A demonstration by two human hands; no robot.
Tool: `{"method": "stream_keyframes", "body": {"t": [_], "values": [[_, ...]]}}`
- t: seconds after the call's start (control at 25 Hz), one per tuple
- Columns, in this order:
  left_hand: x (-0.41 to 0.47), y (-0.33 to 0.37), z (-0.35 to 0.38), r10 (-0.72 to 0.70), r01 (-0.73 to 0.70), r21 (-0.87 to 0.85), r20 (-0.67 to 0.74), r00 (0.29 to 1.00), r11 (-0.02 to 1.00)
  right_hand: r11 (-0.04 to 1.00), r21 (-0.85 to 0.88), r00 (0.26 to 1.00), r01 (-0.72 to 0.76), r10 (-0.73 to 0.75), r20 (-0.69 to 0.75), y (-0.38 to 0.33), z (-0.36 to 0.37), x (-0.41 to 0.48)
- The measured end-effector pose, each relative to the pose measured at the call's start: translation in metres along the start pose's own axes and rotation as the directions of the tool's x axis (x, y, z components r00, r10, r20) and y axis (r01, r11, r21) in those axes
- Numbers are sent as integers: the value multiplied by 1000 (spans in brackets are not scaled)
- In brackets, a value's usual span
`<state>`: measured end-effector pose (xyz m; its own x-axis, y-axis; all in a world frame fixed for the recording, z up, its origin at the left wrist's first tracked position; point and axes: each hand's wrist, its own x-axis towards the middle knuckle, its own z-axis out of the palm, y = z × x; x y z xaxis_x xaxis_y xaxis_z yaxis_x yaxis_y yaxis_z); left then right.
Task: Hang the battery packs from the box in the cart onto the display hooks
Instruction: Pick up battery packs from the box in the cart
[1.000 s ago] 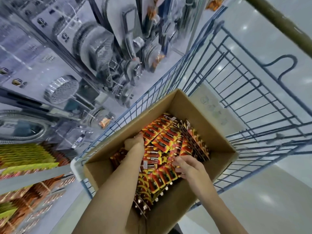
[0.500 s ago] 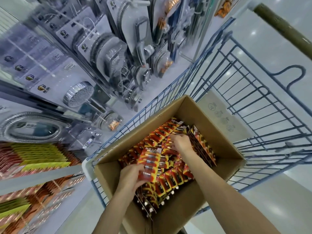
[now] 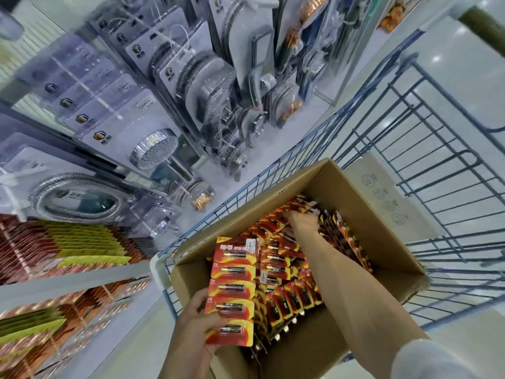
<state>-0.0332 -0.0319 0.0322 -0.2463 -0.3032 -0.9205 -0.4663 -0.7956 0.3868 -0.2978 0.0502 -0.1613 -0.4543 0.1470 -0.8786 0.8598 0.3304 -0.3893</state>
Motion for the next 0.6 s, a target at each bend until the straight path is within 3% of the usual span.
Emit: {"method": "stream_keyframes", "body": {"t": [0.32,0.48,0.6], "values": [[-24,9,-8,111,-103,-50,194,975,993,972,234,991,-33,1,136,25,-49,-63],[-43,17,-18,196,-187,-61,210,958,981,954,287,927,81,-178,331,34,-92,-151],[-73,31,-34,313,-300,-90,241,919,950,923,330,825,196,-337,453,34,-109,-225]]}}
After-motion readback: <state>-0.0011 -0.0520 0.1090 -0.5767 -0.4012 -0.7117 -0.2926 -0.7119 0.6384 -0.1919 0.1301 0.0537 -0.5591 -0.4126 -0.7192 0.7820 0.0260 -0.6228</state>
